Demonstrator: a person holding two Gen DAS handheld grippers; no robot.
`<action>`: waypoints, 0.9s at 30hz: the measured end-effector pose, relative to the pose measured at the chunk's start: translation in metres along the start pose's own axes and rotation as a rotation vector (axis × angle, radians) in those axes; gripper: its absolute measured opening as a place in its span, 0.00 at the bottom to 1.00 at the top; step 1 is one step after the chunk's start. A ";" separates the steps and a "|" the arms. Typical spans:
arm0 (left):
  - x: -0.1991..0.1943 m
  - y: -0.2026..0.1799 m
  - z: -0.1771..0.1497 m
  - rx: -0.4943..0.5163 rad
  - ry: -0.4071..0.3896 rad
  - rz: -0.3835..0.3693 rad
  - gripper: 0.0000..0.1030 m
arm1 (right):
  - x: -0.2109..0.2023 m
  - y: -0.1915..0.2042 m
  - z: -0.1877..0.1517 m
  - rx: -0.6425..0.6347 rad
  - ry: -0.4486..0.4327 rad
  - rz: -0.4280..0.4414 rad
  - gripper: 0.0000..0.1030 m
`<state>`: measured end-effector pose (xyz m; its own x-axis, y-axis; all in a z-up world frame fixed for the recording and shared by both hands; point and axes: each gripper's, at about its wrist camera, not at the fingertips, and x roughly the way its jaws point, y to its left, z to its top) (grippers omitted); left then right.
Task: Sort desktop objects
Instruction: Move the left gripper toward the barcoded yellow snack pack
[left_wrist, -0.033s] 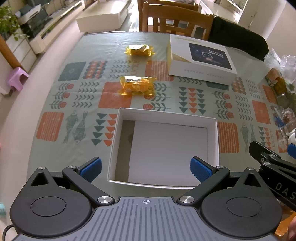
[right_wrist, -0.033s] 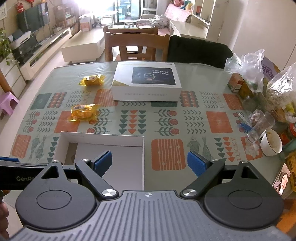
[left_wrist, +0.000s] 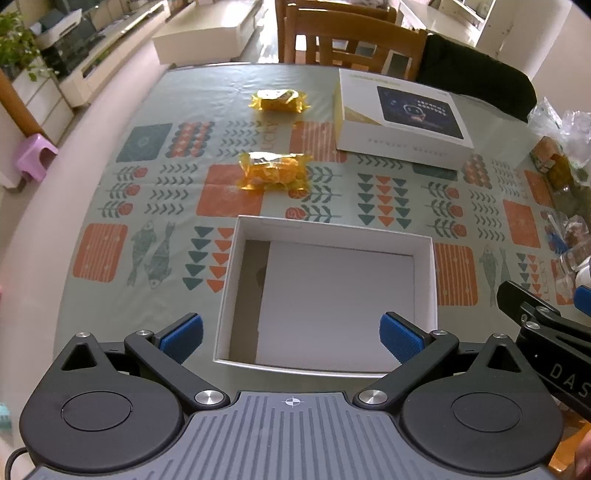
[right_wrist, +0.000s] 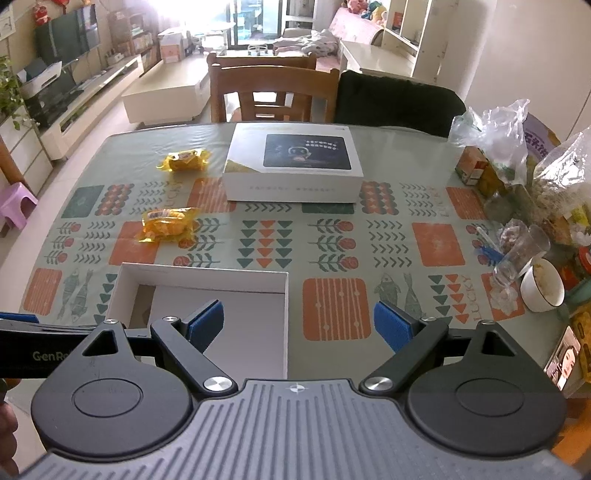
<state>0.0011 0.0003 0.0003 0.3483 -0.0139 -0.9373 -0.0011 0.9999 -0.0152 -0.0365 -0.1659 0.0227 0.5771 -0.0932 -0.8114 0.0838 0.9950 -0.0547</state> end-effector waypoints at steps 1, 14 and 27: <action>0.000 0.000 0.001 -0.001 0.000 0.001 1.00 | 0.001 0.000 0.000 -0.002 0.001 -0.003 1.00; 0.010 -0.006 0.019 -0.017 -0.005 0.032 1.00 | 0.027 -0.017 0.019 0.007 0.003 0.035 1.00; 0.043 0.005 0.051 -0.038 0.023 0.047 1.00 | 0.059 -0.022 0.052 0.046 0.008 0.034 1.00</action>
<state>0.0639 0.0053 -0.0218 0.3250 0.0327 -0.9452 -0.0525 0.9985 0.0165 0.0384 -0.1949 0.0062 0.5735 -0.0587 -0.8171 0.1017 0.9948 -0.0001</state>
